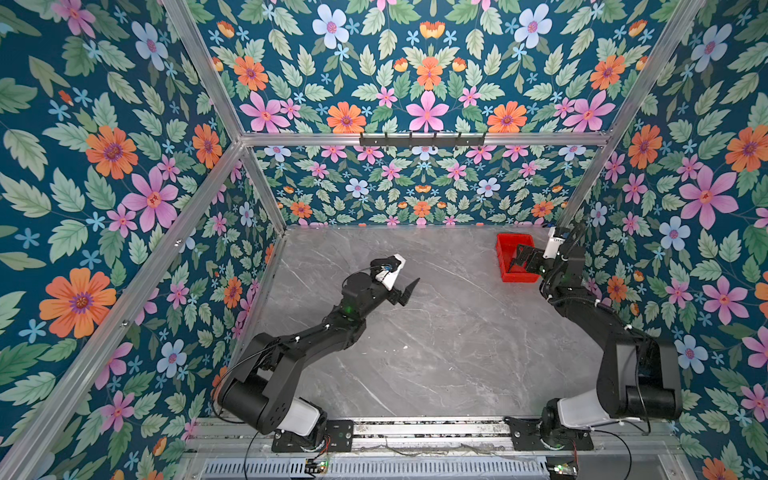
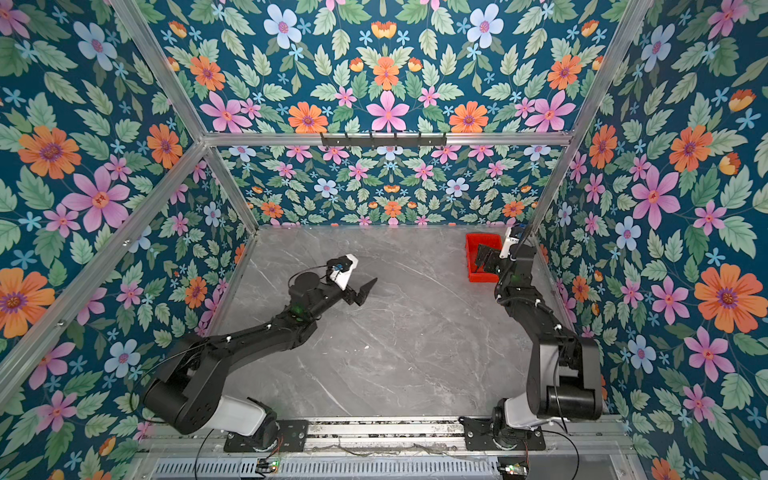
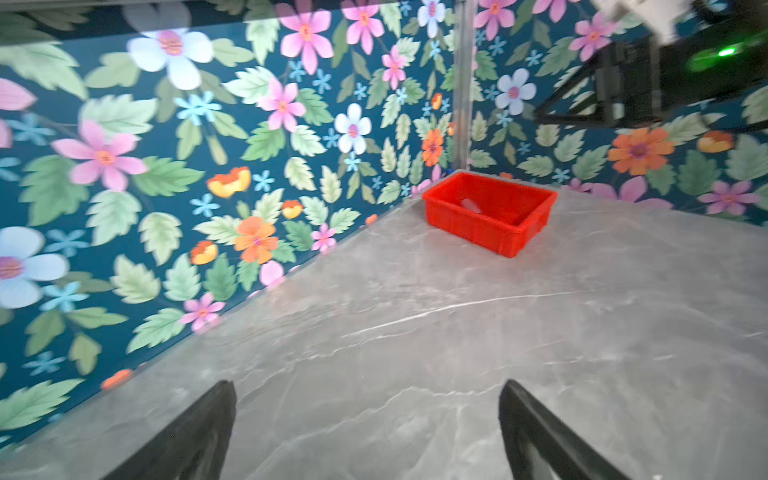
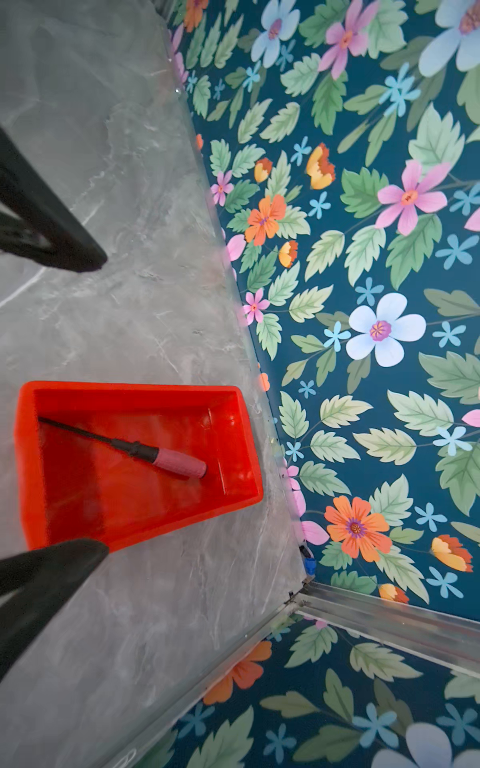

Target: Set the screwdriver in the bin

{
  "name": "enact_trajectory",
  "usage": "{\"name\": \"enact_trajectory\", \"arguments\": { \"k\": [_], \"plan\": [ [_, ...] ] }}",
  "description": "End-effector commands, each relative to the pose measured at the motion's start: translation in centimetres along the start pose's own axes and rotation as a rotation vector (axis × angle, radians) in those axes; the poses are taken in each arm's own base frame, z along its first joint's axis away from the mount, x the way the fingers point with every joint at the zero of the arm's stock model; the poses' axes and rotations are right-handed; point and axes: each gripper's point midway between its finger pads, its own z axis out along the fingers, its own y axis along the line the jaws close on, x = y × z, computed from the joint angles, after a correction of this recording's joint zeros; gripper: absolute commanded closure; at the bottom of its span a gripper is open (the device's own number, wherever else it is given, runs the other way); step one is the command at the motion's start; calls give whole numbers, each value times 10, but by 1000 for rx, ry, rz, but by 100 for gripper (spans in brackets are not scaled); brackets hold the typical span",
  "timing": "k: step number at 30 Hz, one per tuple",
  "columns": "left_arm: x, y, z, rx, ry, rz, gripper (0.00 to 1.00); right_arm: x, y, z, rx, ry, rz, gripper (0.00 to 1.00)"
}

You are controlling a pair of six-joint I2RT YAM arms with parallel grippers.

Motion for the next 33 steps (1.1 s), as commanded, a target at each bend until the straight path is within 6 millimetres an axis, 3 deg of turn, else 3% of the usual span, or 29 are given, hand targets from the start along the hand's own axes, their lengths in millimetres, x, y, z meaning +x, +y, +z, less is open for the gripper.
{"name": "enact_trajectory", "arguments": {
  "k": [1, 8, 13, 18, 27, 33],
  "plan": [
    [8, 34, -25, -118, 19, 35, 0, 2, -2, -22, 20, -44, -89, 1],
    [38, 98, -83, -372, 86, 29, 0, 38, -18, -55, 86, -38, -161, 1],
    [62, 144, -122, -579, 69, -70, 0, 57, -22, -58, 89, -45, -145, 1],
    [95, 178, -148, -750, 131, -147, 0, 65, -27, -55, 104, -34, -124, 1],
    [112, 199, -158, -843, 209, -182, 0, 72, -29, -56, 119, 14, -136, 1],
    [128, 186, -172, -854, 205, -219, 0, 75, -31, -58, 127, 25, -98, 1]
  ]
}}
